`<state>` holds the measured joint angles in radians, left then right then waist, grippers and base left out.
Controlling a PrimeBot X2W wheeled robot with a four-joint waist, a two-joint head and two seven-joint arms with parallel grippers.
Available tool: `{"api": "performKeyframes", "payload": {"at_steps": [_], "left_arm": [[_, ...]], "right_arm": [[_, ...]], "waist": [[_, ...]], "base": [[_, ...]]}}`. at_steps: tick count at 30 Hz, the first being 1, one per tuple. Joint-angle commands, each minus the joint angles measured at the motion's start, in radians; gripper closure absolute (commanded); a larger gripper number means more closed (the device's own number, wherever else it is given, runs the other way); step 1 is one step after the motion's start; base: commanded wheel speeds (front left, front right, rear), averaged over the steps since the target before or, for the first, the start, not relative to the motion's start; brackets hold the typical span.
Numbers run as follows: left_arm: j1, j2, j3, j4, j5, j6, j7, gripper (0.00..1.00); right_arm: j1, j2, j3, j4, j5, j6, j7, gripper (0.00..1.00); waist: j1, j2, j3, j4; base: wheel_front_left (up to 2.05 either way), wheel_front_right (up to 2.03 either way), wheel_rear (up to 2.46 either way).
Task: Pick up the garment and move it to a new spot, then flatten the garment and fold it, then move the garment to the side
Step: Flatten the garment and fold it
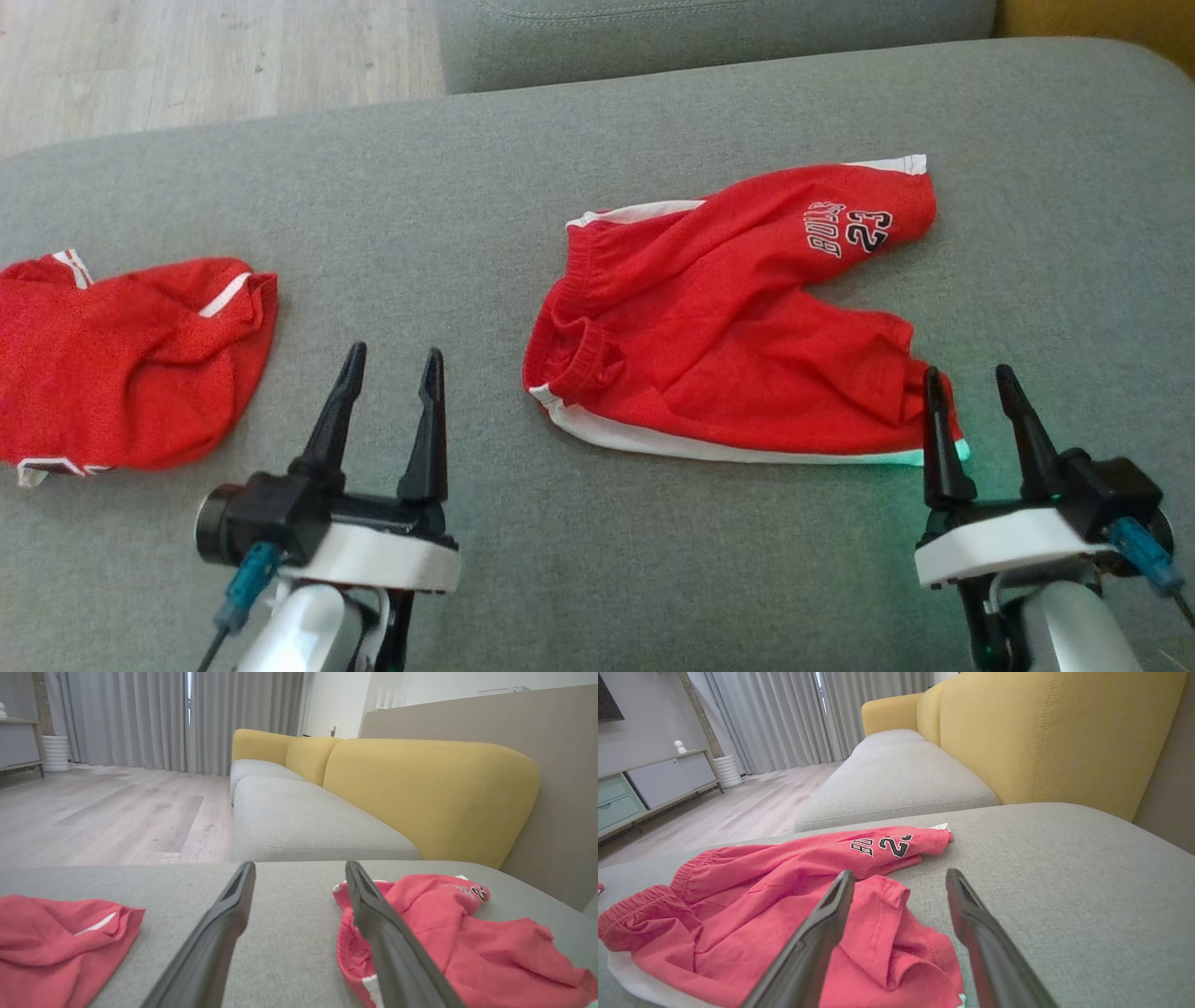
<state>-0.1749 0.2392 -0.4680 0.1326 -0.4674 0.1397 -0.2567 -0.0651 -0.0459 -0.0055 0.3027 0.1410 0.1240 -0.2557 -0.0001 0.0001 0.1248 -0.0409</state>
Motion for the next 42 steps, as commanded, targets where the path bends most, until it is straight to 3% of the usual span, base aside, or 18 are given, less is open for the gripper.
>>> {"api": "performKeyframes", "payload": {"at_steps": [1, 7, 12, 17, 26, 42], "left_arm": [[-0.031, 0.0, 0.058, -0.019, 0.024, -0.019, -0.005, 0.0], [-0.042, -0.028, 0.082, 0.03, 0.088, -0.112, -0.005, 0.0], [-0.103, -0.008, -0.017, 0.138, 0.147, -0.202, 0.03, 0.0], [-0.183, 0.015, -0.092, 0.214, 0.186, -0.24, 0.105, 0.0], [-0.299, 0.072, -0.206, 0.309, 0.236, -0.264, 0.217, 0.0], [-0.352, 0.091, -0.25, 0.329, 0.21, -0.268, 0.212, 0.0]], "right_arm": [[-0.011, -0.004, 0.027, -0.036, -0.003, 0.007, -0.006, 0.0], [-0.018, -0.004, 0.026, -0.036, -0.002, 0.007, -0.006, 0.0], [-0.023, -0.004, 0.021, -0.027, -0.003, 0.007, -0.006, 0.0], [-0.036, -0.004, 0.029, -0.016, 0.001, 0.007, -0.006, 0.0], [-0.053, -0.004, 0.035, -0.003, 0.009, 0.007, -0.006, 0.0], [-0.059, -0.004, 0.037, 0.012, 0.012, 0.007, -0.006, 0.0]], "waist": [[0.0001, -0.0001, 0.0, -0.001], [0.0001, -0.0001, 0.01, -0.008], [0.0001, -0.0001, 0.025, -0.016], [0.0001, -0.0001, 0.046, -0.029], [0.0001, -0.0001, 0.074, -0.055], [0.0001, -0.0001, 0.086, -0.065]], "base": [[0.0, 0.0, 0.0], [0.0, 0.0, 0.0], [0.0, 0.0, 0.0], [0.0, 0.0, 0.0], [0.0, 0.0, 0.0], [0.0, 0.0, 0.0]]}}
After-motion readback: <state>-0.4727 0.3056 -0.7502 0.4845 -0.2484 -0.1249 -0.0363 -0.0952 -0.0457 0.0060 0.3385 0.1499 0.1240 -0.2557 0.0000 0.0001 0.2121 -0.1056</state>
